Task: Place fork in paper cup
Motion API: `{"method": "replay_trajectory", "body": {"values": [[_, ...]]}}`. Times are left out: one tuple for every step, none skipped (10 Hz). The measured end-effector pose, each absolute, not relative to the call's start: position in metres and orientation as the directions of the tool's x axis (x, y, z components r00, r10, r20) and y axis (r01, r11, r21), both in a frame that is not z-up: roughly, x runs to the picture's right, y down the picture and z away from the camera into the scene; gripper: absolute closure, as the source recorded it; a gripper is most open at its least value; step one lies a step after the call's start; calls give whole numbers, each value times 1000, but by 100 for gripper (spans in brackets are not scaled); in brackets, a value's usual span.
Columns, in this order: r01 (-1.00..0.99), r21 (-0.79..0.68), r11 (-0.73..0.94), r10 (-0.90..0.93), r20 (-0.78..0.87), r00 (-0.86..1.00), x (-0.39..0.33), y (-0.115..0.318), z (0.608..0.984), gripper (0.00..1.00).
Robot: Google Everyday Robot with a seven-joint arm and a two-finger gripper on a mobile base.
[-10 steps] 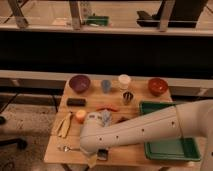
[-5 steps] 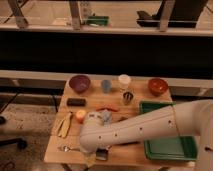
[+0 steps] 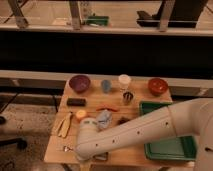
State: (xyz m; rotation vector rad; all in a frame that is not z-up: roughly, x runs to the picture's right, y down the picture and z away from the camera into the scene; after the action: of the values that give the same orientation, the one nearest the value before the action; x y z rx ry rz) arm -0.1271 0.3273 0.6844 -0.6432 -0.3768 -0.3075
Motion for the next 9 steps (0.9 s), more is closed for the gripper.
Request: {"method": "replay_trajectory", "body": {"values": [[396, -520, 757, -163, 437, 885, -133, 330, 684, 20], [394, -523, 756, -153, 443, 883, -136, 331, 685, 20], [386, -524, 759, -133, 457, 880, -141, 327, 692, 20], [386, -523, 760, -125, 465, 876, -145, 324, 695, 20], [384, -522, 762, -118, 471, 874, -149, 321, 698, 20], [376, -523, 765, -106, 473, 875, -154, 316, 703, 20], [369, -524, 768, -99, 472, 876, -158, 313, 706, 20], [358, -527, 770, -90, 466, 880, -160, 311, 709, 20], [331, -542, 772, -67, 448, 891, -162, 311, 713, 20]]}}
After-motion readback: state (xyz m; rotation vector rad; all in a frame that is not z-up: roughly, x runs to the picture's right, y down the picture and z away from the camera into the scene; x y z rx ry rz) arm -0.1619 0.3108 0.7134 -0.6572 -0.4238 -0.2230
